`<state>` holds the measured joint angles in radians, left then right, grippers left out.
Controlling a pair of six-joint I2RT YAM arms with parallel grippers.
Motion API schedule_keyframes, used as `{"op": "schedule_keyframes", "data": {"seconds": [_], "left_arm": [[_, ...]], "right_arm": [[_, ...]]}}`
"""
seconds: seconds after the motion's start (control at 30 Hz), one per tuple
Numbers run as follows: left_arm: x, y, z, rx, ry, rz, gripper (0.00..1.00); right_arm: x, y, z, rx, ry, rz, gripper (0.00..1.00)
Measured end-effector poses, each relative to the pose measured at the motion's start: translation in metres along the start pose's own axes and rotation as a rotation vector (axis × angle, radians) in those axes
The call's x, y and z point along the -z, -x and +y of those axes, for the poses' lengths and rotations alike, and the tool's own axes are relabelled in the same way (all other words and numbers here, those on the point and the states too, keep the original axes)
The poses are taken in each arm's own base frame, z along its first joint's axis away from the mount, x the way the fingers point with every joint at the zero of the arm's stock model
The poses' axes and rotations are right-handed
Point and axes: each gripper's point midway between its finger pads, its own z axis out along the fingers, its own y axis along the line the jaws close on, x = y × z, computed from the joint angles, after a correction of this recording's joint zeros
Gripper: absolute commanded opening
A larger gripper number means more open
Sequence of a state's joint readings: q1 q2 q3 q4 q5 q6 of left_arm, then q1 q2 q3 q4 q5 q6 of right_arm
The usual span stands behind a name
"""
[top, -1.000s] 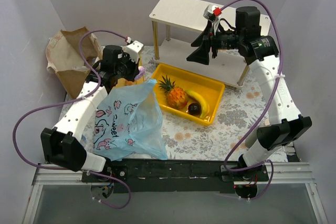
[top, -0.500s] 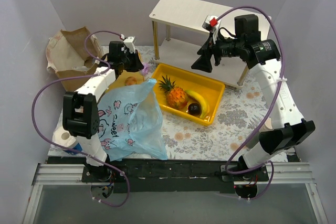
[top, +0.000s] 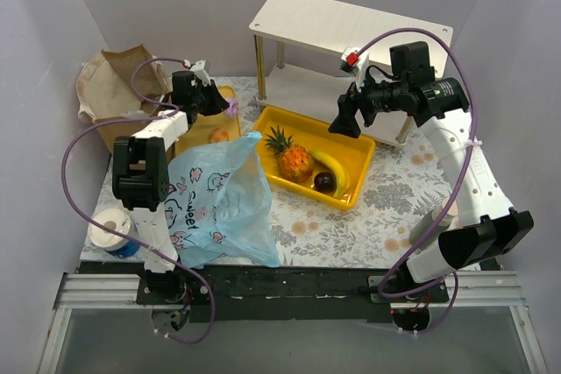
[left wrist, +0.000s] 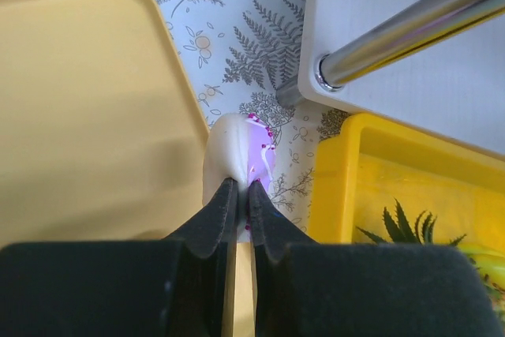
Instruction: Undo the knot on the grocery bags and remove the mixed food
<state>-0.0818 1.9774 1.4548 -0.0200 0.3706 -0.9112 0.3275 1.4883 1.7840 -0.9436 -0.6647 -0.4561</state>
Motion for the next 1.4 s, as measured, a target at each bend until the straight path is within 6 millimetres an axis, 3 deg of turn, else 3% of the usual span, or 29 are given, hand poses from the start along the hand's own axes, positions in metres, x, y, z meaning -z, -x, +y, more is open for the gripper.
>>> {"op": "schedule_keyframes", "data": {"seconds": [0.23, 0.47, 0.53, 0.6, 0.67, 0.73, 0.97, 1.13, 1.17, 1.4], "left_arm": [[-0.023, -0.034, 0.017, 0.033, 0.008, 0.067, 0.00], [-0.024, -0.035, 0.041, 0.003, 0.085, 0.056, 0.00], [-0.023, -0.034, 0.049, -0.011, 0.108, 0.052, 0.12], [-0.022, -0.033, 0.055, -0.035, 0.125, 0.050, 0.38], [-0.021, -0.032, 0.061, -0.068, 0.144, 0.049, 0.53], [-0.019, -0.029, 0.070, -0.098, 0.173, 0.043, 0.62], [-0.012, -0.023, 0.096, -0.156, 0.271, 0.033, 0.75], [-0.013, -0.013, 0.086, -0.168, 0.235, 0.031, 0.80], [-0.014, -0.010, 0.080, -0.169, 0.216, 0.030, 0.84], [-0.012, 0.029, 0.031, -0.233, 0.095, -0.008, 0.87]], "right_arm": [[-0.001, -0.005, -0.002, 0.005, -0.007, 0.014, 0.85], [-0.003, -0.008, -0.002, 0.000, -0.003, 0.020, 0.85], [-0.004, -0.010, -0.002, -0.004, 0.000, 0.023, 0.85], [-0.006, -0.012, -0.003, -0.008, 0.002, 0.027, 0.85], [-0.007, -0.012, -0.004, -0.013, 0.004, 0.029, 0.85], [-0.009, -0.013, -0.004, -0.017, 0.008, 0.031, 0.85], [-0.013, -0.013, -0.007, -0.027, 0.013, 0.027, 0.85], [-0.017, -0.012, -0.008, -0.028, 0.021, 0.013, 0.85], [-0.018, -0.014, -0.007, -0.033, 0.025, 0.014, 0.85], [-0.027, -0.021, -0.005, -0.065, 0.054, 0.006, 0.85]]}}
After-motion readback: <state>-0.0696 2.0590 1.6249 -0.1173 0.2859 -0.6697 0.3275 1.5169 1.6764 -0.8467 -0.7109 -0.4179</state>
